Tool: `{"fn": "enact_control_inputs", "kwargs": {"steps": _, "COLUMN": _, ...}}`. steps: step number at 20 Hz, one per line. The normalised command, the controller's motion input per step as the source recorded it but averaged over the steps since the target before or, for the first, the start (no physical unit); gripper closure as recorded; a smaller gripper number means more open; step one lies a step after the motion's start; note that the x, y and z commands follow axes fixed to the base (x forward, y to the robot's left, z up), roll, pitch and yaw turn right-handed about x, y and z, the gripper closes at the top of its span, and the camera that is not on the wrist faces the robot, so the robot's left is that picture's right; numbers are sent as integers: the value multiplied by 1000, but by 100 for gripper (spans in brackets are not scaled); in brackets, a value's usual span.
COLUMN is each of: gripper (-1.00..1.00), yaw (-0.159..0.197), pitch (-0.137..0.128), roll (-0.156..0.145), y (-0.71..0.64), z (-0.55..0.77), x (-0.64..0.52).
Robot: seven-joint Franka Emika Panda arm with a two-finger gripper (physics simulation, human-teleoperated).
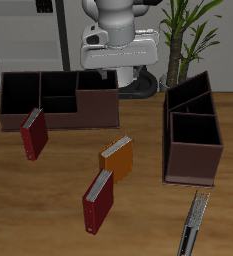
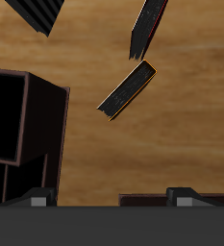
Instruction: Place the right red book into the back desk caddy's right compartment
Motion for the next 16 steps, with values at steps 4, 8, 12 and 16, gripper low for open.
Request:
{"fn": "enact_control_inputs", "kwargs": {"steps": 4, "gripper": -100, "yaw": 40, "pitch": -5, "roll": -22, "y": -161, "z": -63, "x": 70}}
{"fn": "enact_control_inputs", "kwargs": {"steps": 8, "gripper": -100, "yaw": -20, "pitch": 3, "roll": -8, "y": -407, "z": -20, "x": 68}}
{"fn": "enact_control_inputs", "kwargs": {"steps": 12, "gripper": -100, "yaw": -22, "pitch": -27, "roll": 16, "y": -444, "z": -44, "x": -60}}
{"fn": "enact_control_inputs", "kwargs": {"steps": 16, "gripper": -100, "yaw": 17, "pitch": -33, "roll": -27, "y": -640, "z": -75, "x": -139}}
